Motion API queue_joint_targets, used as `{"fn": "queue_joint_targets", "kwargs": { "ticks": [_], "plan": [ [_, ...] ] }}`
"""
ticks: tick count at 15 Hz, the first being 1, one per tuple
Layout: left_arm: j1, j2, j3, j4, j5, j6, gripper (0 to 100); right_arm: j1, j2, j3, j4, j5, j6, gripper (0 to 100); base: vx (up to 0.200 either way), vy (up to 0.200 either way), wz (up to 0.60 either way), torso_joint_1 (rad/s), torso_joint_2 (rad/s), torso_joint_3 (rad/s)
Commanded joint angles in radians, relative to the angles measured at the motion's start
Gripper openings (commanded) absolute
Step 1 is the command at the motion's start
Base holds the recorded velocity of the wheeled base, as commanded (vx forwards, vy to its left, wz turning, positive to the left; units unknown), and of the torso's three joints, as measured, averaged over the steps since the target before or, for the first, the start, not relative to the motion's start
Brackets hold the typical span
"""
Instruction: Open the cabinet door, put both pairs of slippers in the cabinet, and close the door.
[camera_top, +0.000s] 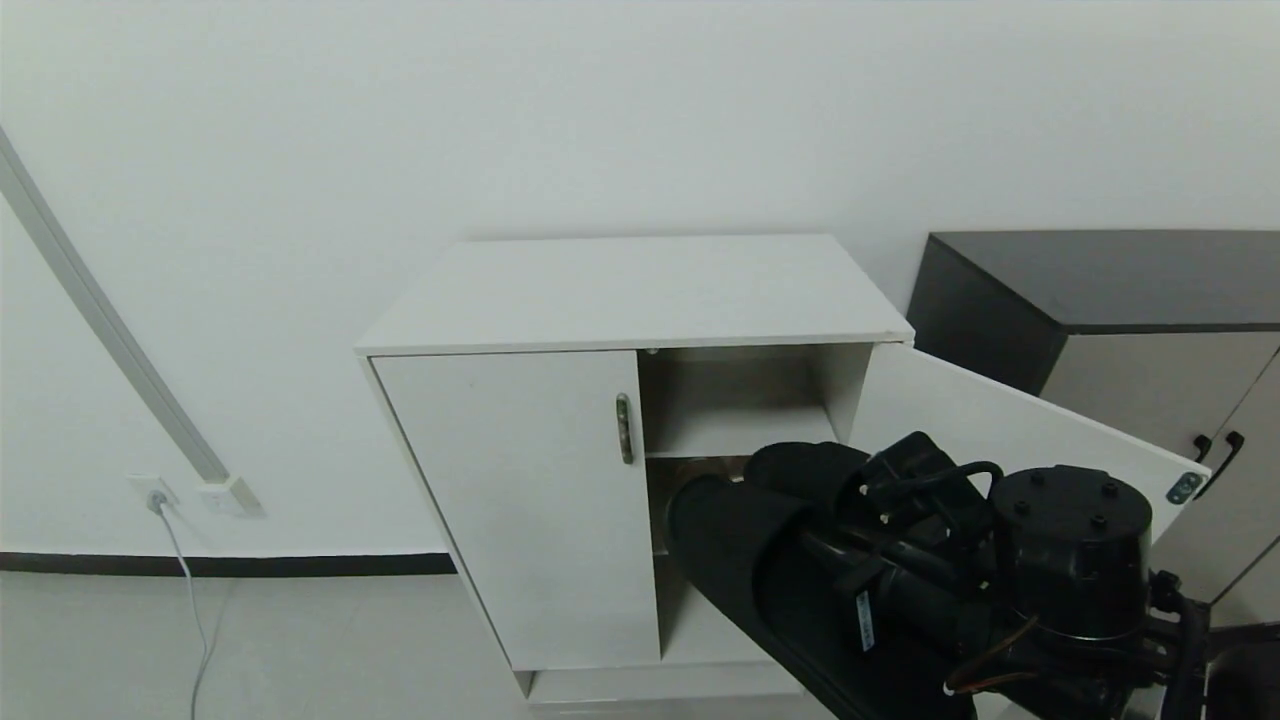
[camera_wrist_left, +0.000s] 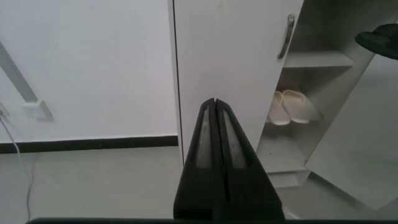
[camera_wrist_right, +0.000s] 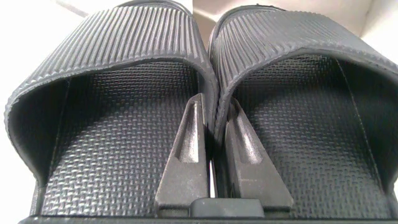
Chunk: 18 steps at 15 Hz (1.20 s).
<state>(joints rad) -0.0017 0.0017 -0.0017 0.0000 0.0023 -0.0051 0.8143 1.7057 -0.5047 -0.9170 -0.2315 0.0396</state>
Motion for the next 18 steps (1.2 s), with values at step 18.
{"fn": "queue_joint_targets", "kwargs": {
  "ticks": [18],
  "plan": [
    [0.0,0.001,0.0,0.0,0.001,0.001,0,0.0,0.031,0.003,-0.026,-0.003,0.0,0,0.0,0.0,0.0,-0.127,0.48,0.345]
  ]
}}
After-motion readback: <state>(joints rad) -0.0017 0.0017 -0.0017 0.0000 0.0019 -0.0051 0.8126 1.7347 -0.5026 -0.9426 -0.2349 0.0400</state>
